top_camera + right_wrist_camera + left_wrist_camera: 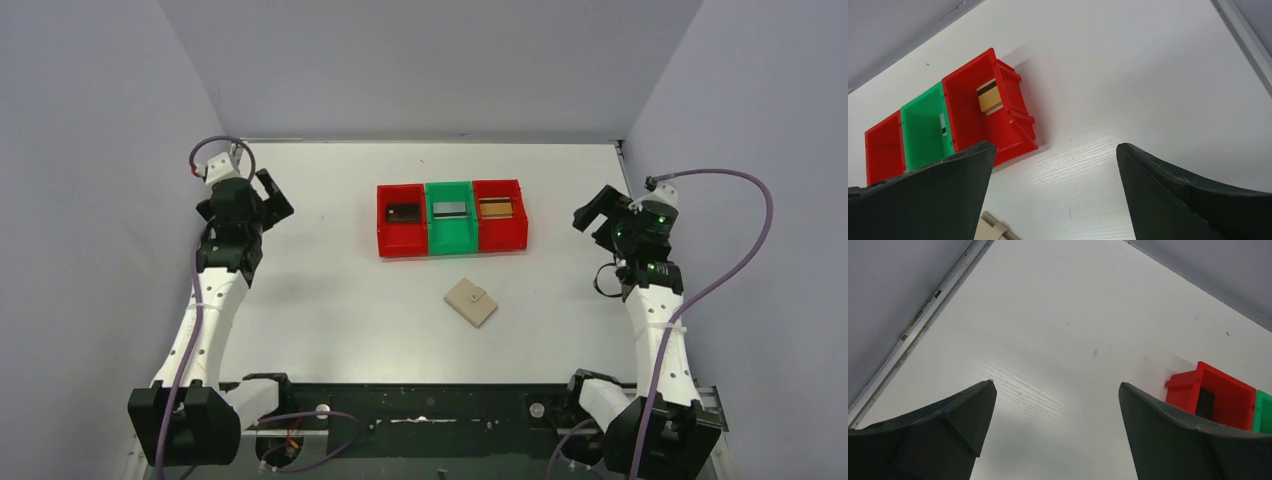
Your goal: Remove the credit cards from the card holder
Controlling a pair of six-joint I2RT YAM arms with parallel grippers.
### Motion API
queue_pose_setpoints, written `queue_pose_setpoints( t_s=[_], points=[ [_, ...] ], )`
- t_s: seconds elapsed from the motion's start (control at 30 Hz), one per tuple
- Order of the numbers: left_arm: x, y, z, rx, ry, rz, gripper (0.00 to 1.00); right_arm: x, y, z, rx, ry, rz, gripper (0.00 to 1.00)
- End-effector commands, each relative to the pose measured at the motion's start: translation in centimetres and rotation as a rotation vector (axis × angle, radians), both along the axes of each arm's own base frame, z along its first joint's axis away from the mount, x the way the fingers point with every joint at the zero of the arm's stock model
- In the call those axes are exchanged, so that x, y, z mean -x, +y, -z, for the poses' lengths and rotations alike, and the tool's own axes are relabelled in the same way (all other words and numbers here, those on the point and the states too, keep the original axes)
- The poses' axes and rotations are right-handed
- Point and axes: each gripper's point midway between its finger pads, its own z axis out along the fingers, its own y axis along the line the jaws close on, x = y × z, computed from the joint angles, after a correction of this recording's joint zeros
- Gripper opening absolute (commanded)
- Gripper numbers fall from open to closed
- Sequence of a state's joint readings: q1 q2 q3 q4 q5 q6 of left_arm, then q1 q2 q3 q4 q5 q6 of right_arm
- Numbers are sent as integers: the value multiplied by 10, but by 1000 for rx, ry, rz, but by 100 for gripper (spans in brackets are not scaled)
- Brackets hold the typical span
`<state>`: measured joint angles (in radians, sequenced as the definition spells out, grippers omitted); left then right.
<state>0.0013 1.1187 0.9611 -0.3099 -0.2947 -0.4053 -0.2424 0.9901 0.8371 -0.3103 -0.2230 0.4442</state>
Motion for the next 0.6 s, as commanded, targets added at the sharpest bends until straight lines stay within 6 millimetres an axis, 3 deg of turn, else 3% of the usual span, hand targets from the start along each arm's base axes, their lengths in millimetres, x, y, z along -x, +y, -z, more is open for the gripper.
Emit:
queue_pose_setpoints(
  t_s=[0.0,0.07,0.2,0.3,0.43,0.57],
  points=[
    [-8,-3,-40,70,-148,-2,98,-4,20,2,-20,-4,-118,98],
    [-8,-19,-45,91,-177,90,97,-3,28,8,-30,10,-147,98],
    [7,-24,-31,325,-151,-1,97,-3,38,22,-23,72,-180,98],
    [4,-36,-26,400,-173,142,97,-6,49,32,-22,120,-208,98],
    [5,-69,-16,580,-185,334,98,-12,83,42,25,164,-268,98],
    [9,-92,-1,597,-91,470,97,-16,118,58,46,207,-313,98]
  ],
)
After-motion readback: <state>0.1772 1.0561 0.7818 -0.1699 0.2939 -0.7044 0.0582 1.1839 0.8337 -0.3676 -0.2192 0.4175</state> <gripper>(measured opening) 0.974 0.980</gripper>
